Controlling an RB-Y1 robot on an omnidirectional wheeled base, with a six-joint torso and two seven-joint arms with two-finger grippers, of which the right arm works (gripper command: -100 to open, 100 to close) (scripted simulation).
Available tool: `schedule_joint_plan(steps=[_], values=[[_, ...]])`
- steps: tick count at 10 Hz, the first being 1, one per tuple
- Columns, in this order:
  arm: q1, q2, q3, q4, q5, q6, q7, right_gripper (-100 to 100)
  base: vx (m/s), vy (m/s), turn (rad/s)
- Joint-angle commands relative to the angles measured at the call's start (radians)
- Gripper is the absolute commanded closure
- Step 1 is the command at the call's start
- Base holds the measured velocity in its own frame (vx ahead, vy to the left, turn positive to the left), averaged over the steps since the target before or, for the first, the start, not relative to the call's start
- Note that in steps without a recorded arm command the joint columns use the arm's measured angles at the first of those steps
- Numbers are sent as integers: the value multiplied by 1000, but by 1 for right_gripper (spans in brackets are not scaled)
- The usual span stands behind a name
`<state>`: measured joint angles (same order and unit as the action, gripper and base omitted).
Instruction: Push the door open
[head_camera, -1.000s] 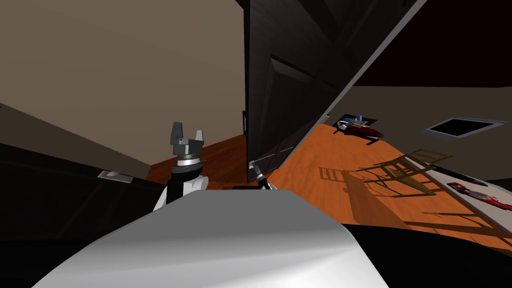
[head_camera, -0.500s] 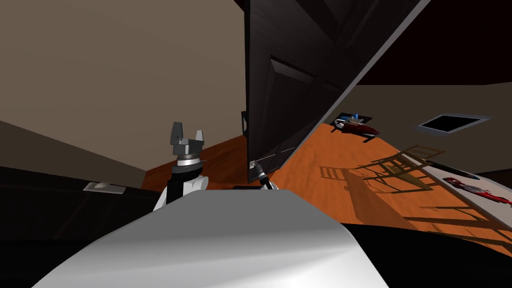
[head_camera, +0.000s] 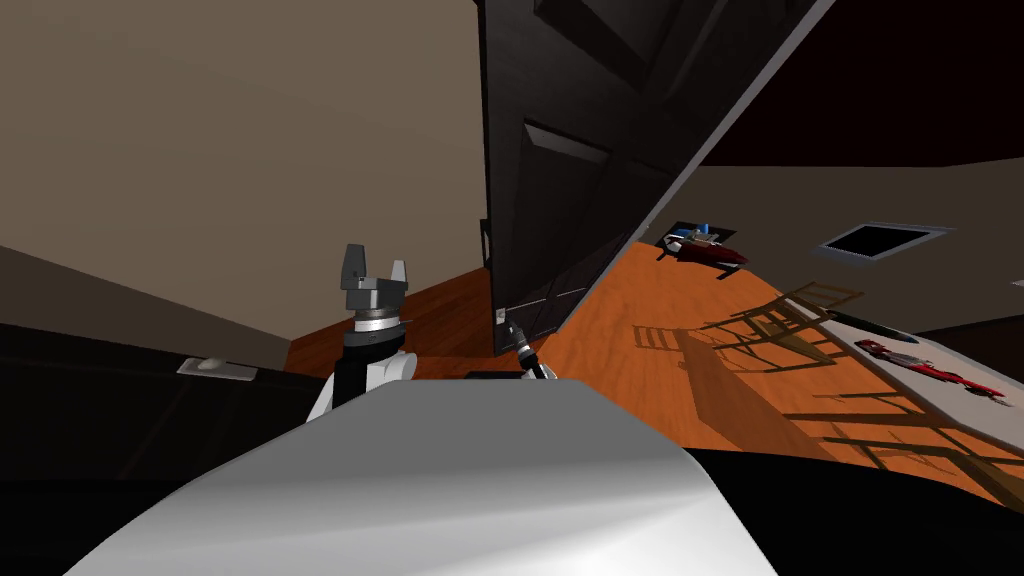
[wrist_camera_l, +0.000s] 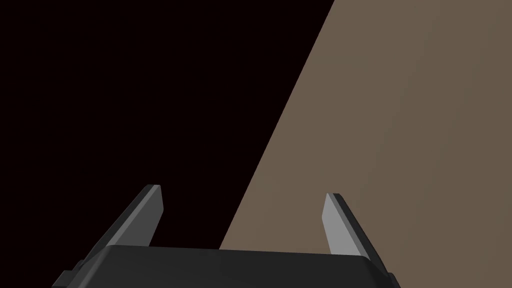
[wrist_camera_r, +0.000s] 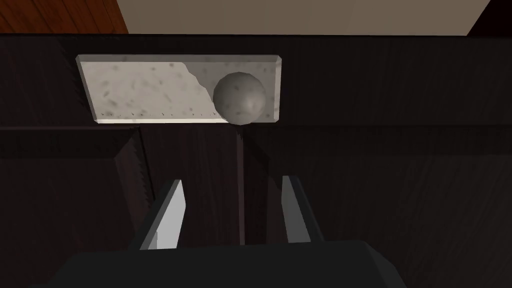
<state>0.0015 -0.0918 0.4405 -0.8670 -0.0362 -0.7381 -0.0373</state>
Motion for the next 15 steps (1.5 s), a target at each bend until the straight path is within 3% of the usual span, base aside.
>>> schedule_joint_plan(steps=[1,3,5,15], values=[[5,2,5,-3,0,-2,-2,-100,-243,-26,-24],[13,6,11,-13,-1,0,-5,-100,-252,-48,-43],[11,4,7,-6,-2,-5,-2,-100,-18,4,13],[8,14,-9,18,-5,-34,10,-100,172,80,18]])
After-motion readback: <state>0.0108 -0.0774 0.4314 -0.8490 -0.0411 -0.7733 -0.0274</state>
